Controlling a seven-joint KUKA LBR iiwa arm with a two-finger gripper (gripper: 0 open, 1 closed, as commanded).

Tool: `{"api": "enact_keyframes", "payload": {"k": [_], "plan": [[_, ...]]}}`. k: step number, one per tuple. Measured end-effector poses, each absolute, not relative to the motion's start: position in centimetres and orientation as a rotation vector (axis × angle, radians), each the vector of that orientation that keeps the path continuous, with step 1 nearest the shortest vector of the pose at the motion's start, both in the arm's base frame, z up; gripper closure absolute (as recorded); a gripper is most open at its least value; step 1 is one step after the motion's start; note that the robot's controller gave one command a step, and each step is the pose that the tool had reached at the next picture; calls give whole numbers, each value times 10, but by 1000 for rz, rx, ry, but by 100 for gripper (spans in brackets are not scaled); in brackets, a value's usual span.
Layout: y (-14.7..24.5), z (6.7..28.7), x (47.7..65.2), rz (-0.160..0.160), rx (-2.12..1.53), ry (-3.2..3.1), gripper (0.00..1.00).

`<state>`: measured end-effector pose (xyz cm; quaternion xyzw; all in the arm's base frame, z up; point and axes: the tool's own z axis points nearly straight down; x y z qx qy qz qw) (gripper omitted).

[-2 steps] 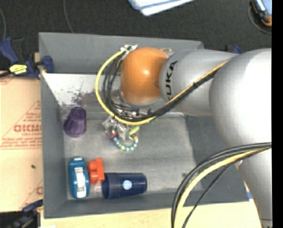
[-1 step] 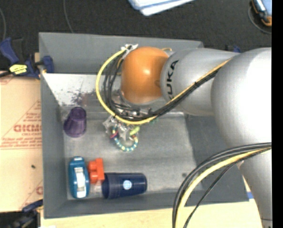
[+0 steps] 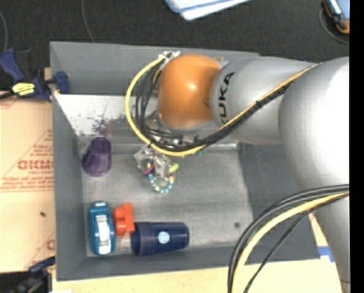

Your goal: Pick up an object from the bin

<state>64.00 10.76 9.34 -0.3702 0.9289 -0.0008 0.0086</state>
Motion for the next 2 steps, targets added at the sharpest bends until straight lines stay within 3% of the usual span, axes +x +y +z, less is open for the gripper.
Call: {"api": "enact_keyframes", "payload": {"k": [2], "plan": [[108,123,643,-7,-1151,2895,100]]}}
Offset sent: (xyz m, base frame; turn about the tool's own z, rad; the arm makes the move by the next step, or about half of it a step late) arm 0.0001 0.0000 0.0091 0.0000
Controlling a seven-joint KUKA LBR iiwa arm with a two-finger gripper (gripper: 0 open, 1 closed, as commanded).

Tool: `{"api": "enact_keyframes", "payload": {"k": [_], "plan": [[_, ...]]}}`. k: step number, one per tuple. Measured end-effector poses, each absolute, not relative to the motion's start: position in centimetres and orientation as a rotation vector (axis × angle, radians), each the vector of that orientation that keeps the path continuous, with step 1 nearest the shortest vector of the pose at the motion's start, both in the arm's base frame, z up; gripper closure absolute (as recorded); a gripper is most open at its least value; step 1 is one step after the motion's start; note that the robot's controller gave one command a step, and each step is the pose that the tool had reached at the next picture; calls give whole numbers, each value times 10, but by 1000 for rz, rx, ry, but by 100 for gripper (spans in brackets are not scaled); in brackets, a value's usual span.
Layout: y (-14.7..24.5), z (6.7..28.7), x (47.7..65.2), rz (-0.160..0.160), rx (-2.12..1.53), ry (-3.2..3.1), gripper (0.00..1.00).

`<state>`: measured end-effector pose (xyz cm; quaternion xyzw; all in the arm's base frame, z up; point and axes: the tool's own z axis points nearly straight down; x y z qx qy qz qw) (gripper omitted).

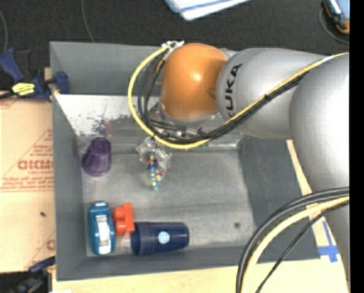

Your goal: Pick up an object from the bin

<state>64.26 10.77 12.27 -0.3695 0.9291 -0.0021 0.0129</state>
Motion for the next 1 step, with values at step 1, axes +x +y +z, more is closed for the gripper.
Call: {"api": "enact_keyframes", "payload": {"k": [1], "plan": [[108,135,642,-6,-1151,2898,100]]}}
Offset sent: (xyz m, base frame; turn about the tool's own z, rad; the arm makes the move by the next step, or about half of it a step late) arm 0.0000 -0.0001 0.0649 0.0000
